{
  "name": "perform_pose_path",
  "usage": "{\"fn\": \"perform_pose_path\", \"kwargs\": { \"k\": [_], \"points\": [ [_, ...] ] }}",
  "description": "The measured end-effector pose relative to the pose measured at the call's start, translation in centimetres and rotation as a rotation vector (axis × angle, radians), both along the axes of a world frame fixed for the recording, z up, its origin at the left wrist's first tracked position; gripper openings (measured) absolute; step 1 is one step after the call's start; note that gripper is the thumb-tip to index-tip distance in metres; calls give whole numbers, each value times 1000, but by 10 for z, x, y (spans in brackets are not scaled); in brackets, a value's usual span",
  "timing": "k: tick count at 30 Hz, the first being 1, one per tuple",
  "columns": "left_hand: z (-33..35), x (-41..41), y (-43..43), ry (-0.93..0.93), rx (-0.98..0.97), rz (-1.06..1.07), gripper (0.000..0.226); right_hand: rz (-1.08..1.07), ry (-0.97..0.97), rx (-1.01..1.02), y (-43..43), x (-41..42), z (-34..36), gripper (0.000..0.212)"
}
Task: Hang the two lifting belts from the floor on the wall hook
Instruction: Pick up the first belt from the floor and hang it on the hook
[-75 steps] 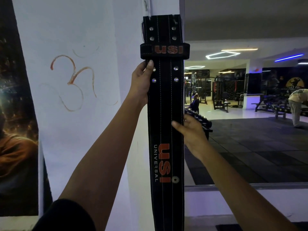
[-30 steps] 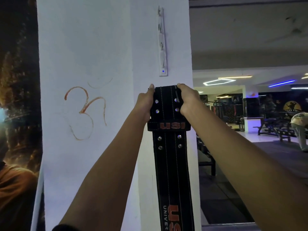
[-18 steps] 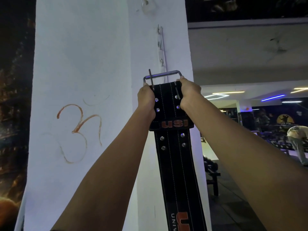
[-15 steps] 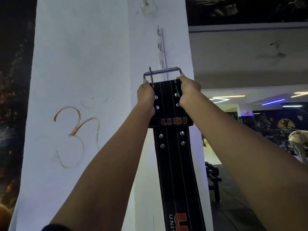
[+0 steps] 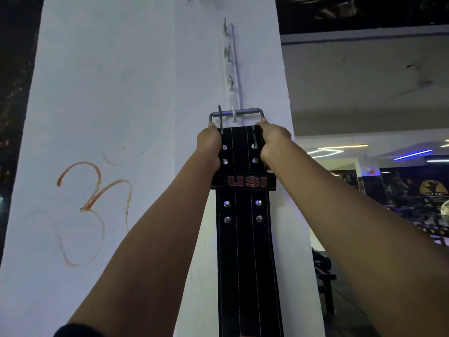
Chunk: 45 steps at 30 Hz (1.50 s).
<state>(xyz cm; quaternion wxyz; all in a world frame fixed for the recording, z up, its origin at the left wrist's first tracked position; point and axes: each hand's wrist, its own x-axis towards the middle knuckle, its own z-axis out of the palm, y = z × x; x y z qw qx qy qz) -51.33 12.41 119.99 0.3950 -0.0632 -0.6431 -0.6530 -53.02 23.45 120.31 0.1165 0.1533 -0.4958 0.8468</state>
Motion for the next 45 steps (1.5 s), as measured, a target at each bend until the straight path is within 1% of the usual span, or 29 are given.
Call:
{"fn": "perform_pose_path", "kwargs": {
  "k": [3,5,9,11,13,15,16,17,20,22,24,25,26,28,29,31,33,38,41,42,44,45],
  "points": [
    [-9,-4,-5,22,-30,-22,36,10,16,8,-2,-8,-8,35],
    [-14,-4,-10,53,-63,-27,38,16,47,30,-1,-7,-13,26],
    [-27,2,-18,53,-251,44,37,-1,173,87,4,-2,-25,19],
    [-38,7,-21,26,-288,29,39,0,220,134,8,-2,-33,16],
    [-53,13,-24,-29,-310,16,34,-19,229,195,14,2,-39,17],
    [-71,19,-26,-91,-323,-26,30,-95,242,273,19,11,-45,11],
    [-80,24,-26,-108,-307,-53,33,-141,255,320,21,17,-50,9],
    [-87,29,-26,-113,-281,-77,38,-178,258,360,22,24,-55,13],
    [-107,43,-26,-107,-212,-119,44,-173,181,411,25,39,-82,16],
    [-124,52,-25,-147,-209,-110,45,-155,118,372,26,47,-103,21],
    [-146,64,-23,-210,-227,-93,49,-145,58,362,26,58,-125,49],
    [-156,71,-21,-226,-225,-100,48,-143,39,370,26,63,-136,55],
    [-166,79,-19,-223,-217,-116,42,-146,16,382,27,68,-146,55],
    [-182,96,-14,-213,-201,-136,27,-130,-39,404,27,80,-166,48],
    [-190,104,-14,-221,-195,-133,28,-117,-69,424,28,87,-176,43],
    [-207,120,-14,-253,-194,-152,41,-71,-109,463,29,100,-196,33],
    [-232,138,-14,-309,-174,-165,47,-37,-143,471,30,114,-215,30],
    [-316,197,-11,-448,-40,-167,38,45,-198,519,36,153,-281,32],
    [-357,227,-15,-509,63,-143,32,153,-232,566,40,173,-322,21],
    [-370,237,-14,-519,82,-141,30,189,-247,576,40,180,-335,22],
    [-385,261,-14,-528,85,-108,27,167,-282,539,44,193,-361,32],
    [-385,260,-15,-528,107,-127,25,175,-287,528,45,194,-362,35]
  ]
}}
